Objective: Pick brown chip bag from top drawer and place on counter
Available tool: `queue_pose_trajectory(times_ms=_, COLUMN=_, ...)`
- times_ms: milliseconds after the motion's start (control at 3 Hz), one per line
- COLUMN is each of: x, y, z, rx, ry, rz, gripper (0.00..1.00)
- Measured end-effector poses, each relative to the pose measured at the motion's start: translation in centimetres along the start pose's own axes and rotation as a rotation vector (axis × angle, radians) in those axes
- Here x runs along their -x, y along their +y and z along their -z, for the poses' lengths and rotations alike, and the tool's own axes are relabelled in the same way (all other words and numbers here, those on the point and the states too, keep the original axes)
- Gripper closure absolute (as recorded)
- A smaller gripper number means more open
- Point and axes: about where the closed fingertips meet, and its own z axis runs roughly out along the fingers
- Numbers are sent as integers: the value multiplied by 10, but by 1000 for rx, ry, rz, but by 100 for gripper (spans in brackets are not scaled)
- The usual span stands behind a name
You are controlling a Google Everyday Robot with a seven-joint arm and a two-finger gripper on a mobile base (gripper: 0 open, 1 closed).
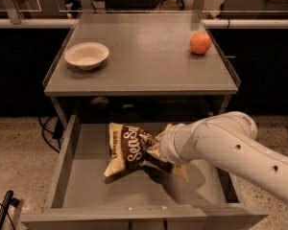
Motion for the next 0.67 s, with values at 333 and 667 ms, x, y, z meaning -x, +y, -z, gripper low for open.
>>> queue_pose_trajectory(times_ms=333, x=13, y=-12, z=31, rx=27, ry=-92, rz=-7, gripper=100)
queue_pose_trajectory(times_ms=667, x=31, y=-46, z=87, rx=20, ry=-200, rz=26, gripper=100)
